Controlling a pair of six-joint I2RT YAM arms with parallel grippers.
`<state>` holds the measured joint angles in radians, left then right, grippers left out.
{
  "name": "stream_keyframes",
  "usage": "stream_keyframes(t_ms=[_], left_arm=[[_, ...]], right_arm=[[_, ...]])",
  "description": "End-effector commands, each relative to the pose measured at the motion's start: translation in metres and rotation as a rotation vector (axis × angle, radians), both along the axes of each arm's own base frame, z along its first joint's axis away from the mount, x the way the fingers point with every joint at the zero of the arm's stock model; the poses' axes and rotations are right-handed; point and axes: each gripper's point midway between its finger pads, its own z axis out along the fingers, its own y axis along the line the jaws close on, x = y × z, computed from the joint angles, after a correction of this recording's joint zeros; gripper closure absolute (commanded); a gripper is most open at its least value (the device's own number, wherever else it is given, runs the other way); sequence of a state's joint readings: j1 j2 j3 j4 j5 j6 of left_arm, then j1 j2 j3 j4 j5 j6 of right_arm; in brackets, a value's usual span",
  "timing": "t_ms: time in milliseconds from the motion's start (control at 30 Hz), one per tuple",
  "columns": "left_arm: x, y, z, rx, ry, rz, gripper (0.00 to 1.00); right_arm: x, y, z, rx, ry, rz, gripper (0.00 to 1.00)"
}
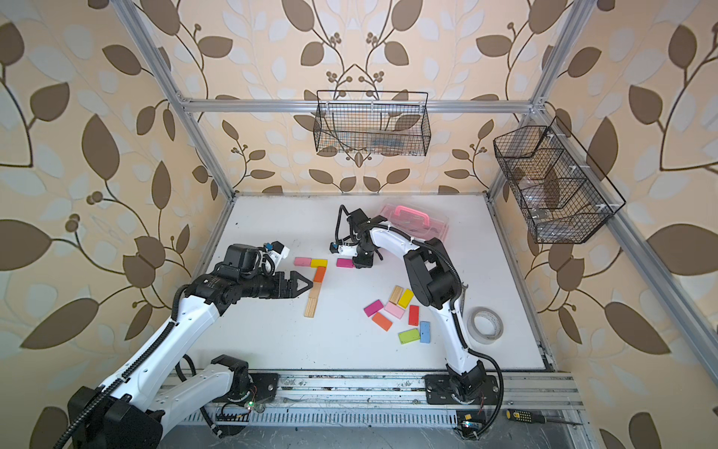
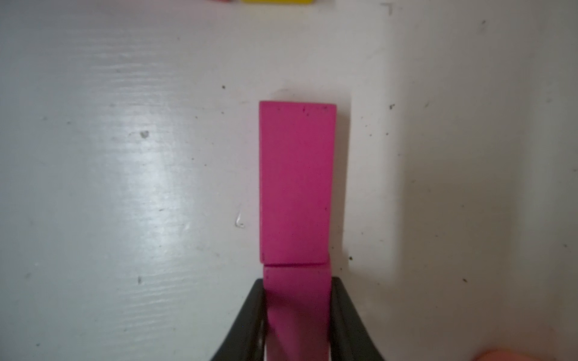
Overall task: Assemble the number 7 with building blocks
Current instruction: Assemble the building block at the center of the board.
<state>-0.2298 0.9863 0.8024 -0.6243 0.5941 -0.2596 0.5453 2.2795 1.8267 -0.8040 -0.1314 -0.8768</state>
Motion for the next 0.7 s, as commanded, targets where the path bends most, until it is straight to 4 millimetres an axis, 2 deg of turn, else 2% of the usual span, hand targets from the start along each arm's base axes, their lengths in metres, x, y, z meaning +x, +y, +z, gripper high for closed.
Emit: stream_keyframes(t_ms=[0, 667], left_arm=[[0.001, -0.004, 0.007, -0.011, -0.035, -0.033, 0.01], [0.001, -0.005, 0.008, -0.013, -0.036, -0.035, 0.01]], right_arm=[[-0.003, 0.000, -0.009, 0.015, 0.051, -0.007, 0.84], [-0.018, 0.002, -0.017, 0.031, 0.129, 0.010, 0.76]])
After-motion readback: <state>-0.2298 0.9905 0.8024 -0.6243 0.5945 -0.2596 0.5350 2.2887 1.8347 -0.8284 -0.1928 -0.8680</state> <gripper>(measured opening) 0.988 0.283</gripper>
